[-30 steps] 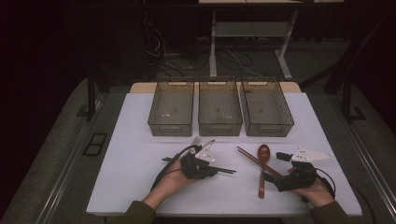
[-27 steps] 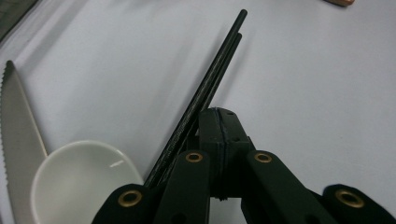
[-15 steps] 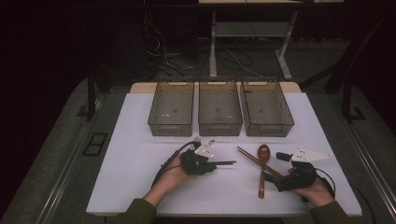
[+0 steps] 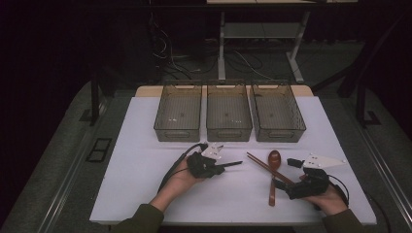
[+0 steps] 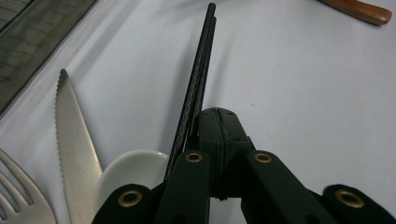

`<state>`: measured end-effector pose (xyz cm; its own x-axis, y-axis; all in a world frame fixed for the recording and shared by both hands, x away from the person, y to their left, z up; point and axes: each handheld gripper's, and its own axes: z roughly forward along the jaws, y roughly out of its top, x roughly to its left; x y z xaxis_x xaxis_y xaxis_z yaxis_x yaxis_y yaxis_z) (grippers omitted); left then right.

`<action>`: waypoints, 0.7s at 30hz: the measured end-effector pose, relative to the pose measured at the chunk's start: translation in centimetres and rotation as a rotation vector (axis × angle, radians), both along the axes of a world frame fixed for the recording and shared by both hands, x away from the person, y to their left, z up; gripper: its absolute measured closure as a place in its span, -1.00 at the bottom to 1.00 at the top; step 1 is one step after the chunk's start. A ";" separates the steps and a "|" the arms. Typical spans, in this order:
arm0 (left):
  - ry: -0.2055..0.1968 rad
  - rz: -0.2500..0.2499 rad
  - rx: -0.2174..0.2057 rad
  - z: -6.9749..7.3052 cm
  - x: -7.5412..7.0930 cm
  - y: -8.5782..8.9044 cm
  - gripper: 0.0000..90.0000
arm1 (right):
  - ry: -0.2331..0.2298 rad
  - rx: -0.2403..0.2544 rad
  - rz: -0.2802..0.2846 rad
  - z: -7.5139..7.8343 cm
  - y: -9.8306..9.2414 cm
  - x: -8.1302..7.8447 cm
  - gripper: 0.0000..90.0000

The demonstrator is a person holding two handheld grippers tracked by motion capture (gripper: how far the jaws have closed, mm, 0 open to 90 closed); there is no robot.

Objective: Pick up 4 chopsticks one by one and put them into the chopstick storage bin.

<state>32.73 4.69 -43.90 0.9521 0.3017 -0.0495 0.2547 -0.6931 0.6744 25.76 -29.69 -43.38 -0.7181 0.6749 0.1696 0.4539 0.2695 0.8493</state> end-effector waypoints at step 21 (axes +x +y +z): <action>-0.010 0.037 -0.032 0.3 1.0 0.6 0.97 | 0.001 0.000 0.002 0.0 0.0 0.0 -0.99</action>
